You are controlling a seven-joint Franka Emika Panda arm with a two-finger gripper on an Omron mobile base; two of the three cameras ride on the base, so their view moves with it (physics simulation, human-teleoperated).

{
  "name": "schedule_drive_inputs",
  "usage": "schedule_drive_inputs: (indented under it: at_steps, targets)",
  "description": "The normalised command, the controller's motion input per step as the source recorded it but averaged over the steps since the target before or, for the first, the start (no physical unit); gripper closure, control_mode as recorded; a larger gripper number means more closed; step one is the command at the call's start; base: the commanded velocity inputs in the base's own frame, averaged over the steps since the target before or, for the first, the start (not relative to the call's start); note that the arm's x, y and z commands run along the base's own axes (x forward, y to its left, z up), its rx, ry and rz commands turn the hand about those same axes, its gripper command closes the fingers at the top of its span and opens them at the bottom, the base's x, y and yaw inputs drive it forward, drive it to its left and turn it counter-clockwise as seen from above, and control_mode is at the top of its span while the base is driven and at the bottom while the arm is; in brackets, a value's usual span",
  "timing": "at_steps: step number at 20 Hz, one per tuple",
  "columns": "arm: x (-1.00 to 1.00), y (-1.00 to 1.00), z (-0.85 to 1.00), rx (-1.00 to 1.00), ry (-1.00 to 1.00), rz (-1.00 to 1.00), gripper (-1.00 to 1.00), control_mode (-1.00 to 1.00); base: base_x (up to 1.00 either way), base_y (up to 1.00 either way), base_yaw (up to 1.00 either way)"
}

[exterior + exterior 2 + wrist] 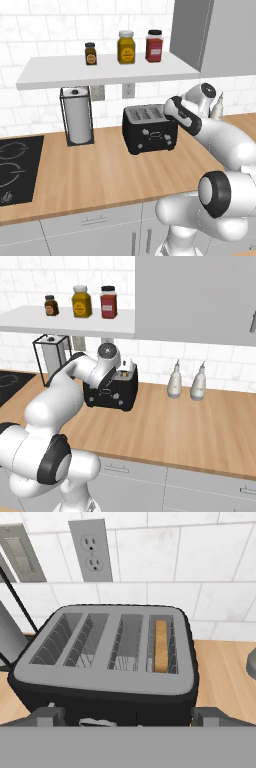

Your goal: Start the toaster. Once the lever pops up, take the bread to the plate on the dining counter.

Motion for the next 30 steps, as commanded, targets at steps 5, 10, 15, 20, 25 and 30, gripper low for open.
schedule_drive_inputs:
  at_steps: [5,10,15,20,25,30]
  targets:
    - [0.00,0.00,0.00,0.00,0.00,0.00,-1.00,-1.00,0.00,0.00,0.00]
    - [0.00,0.00,0.00,0.00,0.00,0.00,-1.00,-1.00,0.00,0.00,0.00]
    - [0.00,0.00,0.00,0.00,0.00,0.00,-1.00,-1.00,0.00,0.00,0.00]
    - [0.00,0.00,0.00,0.00,0.00,0.00,-1.00,-1.00,0.00,0.00,0.00]
    - [0.00,0.00,0.00,0.00,0.00,0.00,-1.00,-1.00,0.00,0.00,0.00]
    - [0.00,0.00,0.00,0.00,0.00,0.00,-1.00,-1.00,0.00,0.00,0.00]
